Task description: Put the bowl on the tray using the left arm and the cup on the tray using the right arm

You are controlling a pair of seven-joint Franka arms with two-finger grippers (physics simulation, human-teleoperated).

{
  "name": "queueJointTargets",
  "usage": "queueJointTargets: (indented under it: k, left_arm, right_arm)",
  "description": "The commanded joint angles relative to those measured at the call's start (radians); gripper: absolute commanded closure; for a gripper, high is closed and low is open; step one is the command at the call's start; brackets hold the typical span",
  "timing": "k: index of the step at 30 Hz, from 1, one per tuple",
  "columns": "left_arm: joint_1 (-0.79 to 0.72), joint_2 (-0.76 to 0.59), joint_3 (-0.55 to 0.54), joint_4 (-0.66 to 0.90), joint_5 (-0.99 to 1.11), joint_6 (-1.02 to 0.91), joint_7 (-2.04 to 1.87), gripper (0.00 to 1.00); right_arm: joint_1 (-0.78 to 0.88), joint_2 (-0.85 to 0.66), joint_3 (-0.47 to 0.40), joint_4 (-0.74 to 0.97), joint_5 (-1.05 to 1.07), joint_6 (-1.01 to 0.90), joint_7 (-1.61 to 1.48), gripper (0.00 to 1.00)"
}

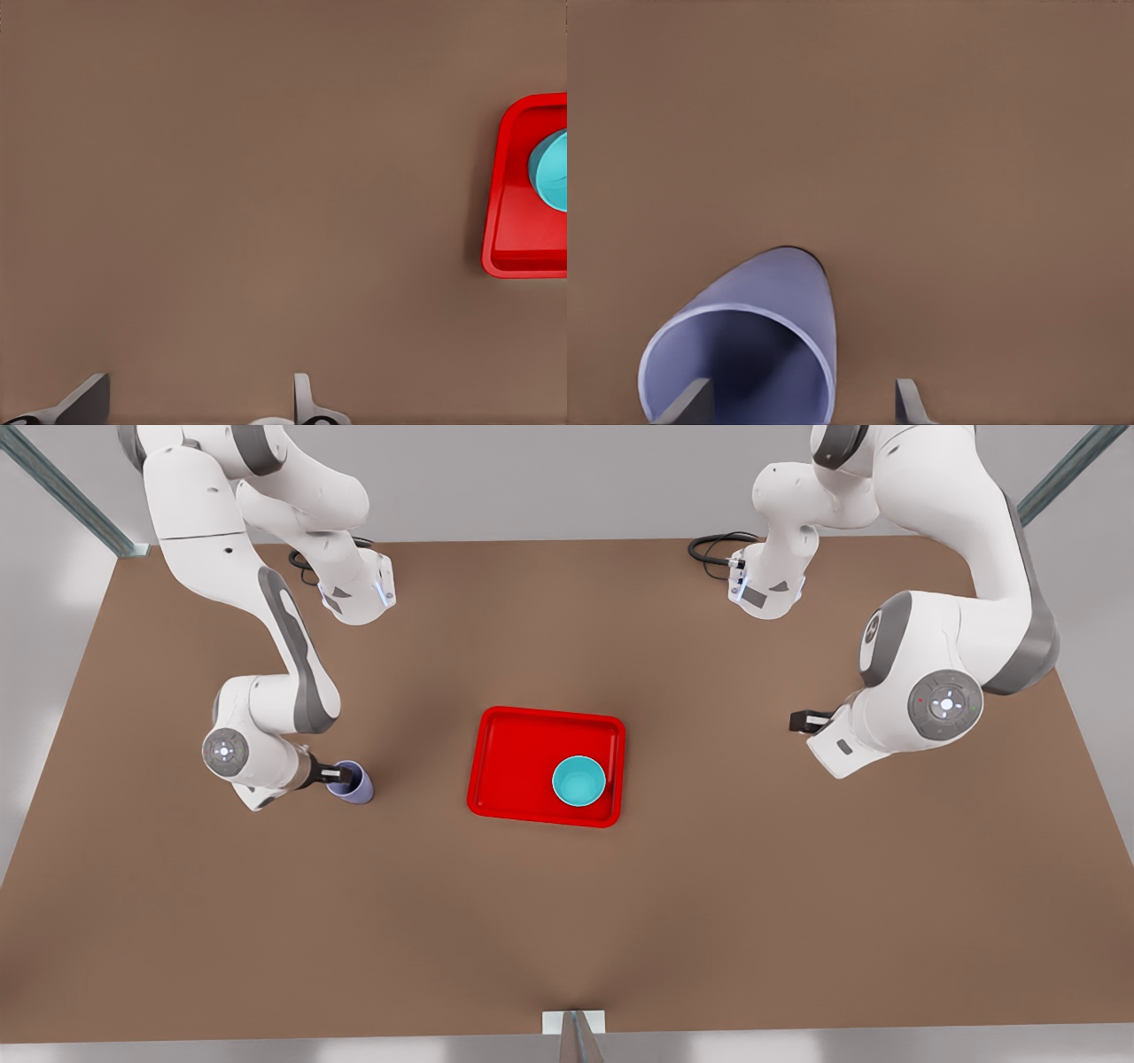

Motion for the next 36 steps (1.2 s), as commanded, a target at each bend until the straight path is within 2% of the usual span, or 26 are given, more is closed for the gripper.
queueJointTargets:
  k: [1, 9, 10, 11, 19, 23, 25, 30, 36]
  left_arm:
    - [0.000, 0.000, 0.000, 0.000, 0.000, 0.000, 0.000, 0.00]
    - [0.000, 0.000, 0.000, 0.000, 0.000, 0.000, 0.000, 0.00]
    - [0.000, 0.000, 0.000, 0.000, 0.001, 0.000, 0.002, 0.00]
    - [0.000, 0.000, 0.000, 0.000, 0.000, 0.000, 0.002, 0.00]
    - [0.000, 0.004, 0.000, 0.000, 0.000, 0.000, 0.002, 0.00]
    - [0.000, 0.003, 0.000, 0.002, 0.001, 0.000, 0.002, 0.00]
    - [0.000, 0.003, 0.000, 0.002, 0.001, 0.000, 0.002, 0.00]
    - [0.000, 0.004, 0.000, 0.002, 0.001, 0.000, 0.002, 0.00]
    - [0.000, 0.003, 0.000, 0.002, 0.001, 0.000, 0.002, 0.00]
  right_arm:
    - [0.000, 0.000, 0.000, 0.000, 0.000, 0.001, 0.000, 0.42]
    - [0.007, 0.022, 0.000, -0.035, 0.000, 0.064, 0.000, 0.42]
    - [0.007, 0.022, 0.000, -0.037, 0.000, 0.073, 0.000, 0.46]
    - [0.006, 0.023, 0.000, -0.037, 0.000, 0.085, 0.000, 0.55]
    - [0.000, 0.042, 0.000, -0.040, 0.000, 0.100, -0.008, 0.55]
    - [-0.002, 0.046, 0.000, -0.038, 0.000, 0.102, -0.009, 0.63]
    - [-0.002, 0.046, 0.000, -0.038, 0.000, 0.102, -0.009, 0.73]
    - [-0.002, 0.046, 0.000, -0.035, 0.000, 0.102, -0.009, 0.79]
    - [0.000, 0.046, 0.000, -0.034, 0.000, 0.100, -0.009, 0.79]
